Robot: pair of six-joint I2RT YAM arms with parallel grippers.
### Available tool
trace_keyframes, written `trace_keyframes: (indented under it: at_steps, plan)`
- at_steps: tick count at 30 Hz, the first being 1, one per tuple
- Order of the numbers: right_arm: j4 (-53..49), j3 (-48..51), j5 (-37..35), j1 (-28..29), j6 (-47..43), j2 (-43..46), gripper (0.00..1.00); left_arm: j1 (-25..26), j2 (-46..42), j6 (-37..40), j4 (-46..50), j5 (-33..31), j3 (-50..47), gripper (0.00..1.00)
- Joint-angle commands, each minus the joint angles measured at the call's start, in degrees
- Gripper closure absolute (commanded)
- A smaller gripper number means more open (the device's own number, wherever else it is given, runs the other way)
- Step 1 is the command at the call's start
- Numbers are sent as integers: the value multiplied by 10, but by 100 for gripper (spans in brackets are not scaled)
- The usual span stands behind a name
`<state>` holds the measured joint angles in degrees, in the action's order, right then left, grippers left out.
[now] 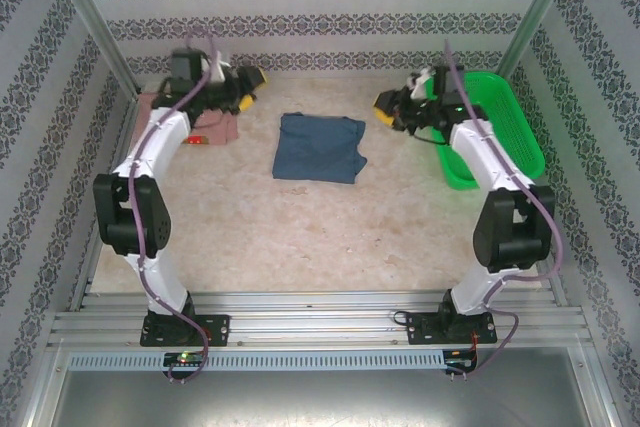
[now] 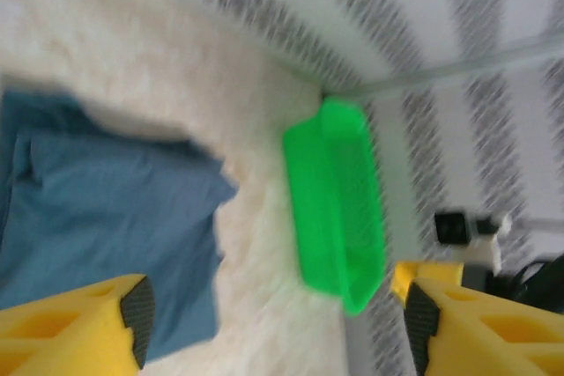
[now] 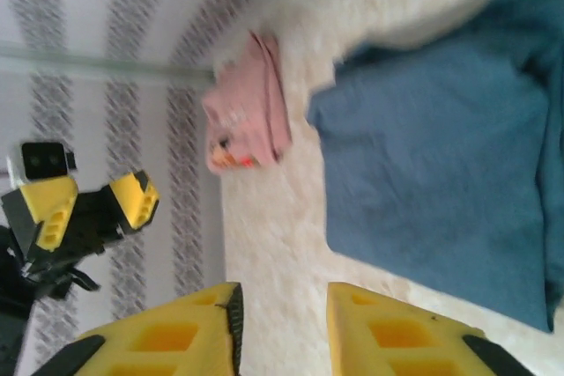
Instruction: Fold and stack the t-shirts
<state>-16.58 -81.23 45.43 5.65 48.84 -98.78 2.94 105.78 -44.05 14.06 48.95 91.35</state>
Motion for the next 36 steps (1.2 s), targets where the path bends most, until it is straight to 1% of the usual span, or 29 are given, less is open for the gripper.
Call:
trace_keyframes:
  at_steps: [1, 3, 4, 7, 9, 14, 15, 17, 20, 22, 25, 26, 28, 29, 30, 31, 33, 34, 36]
  plan:
    - [120, 35, 17, 33, 49, -47, 82, 26, 32, 4, -50, 11, -64, 41]
    - [152, 31, 11, 47, 75, -86, 88, 42, 60, -17, -84, 10, -62, 54]
    - [170, 27, 9, 53, 85, -107, 90, 51, 78, -28, -102, 14, -55, 58]
    - [198, -4, 0, 62, 102, -173, 93, 65, 142, -53, -120, 19, -16, 62]
    - [216, -28, -5, 63, 116, -212, 94, 66, 179, -62, -125, 8, 7, 65]
    - [256, -92, -28, 52, 142, -299, 94, 54, 254, -70, -126, -44, 71, 66]
    - [269, -99, -33, 48, 152, -311, 94, 50, 265, -80, -136, -52, 77, 66]
    - [291, -115, -40, 41, 173, -341, 94, 42, 287, -118, -189, -56, 84, 64]
    - [292, -144, -51, 31, 193, -379, 94, 32, 323, -169, -235, -57, 102, 64]
    - [258, -172, -60, 27, 195, -403, 95, 29, 348, -182, -226, -59, 126, 64]
    - [230, -212, -59, 28, 197, -434, 93, 29, 378, -171, -181, -56, 172, 63]
    - [234, -216, -61, 28, 198, -433, 93, 27, 377, -170, -177, -54, 175, 63]
    - [251, -213, -61, 27, 200, -420, 89, 24, 352, -185, -210, -42, 157, 56]
    - [265, -209, -59, 27, 202, -407, 86, 21, 327, -182, -214, -40, 144, 52]
    - [270, -206, -56, 26, 198, -390, 82, 18, 297, -163, -197, -44, 130, 49]
    - [264, -203, -54, 25, 189, -373, 78, 14, 269, -136, -166, -52, 121, 44]
    - [218, -197, -58, 26, 147, -327, 65, 12, 216, -63, -79, -68, 115, 27]
    - [194, -195, -57, 26, 126, -308, 63, 13, 204, -30, -41, -70, 119, 24]
    - [152, -179, -57, 28, 85, -263, 57, 14, 196, 54, 77, -93, 142, 20]
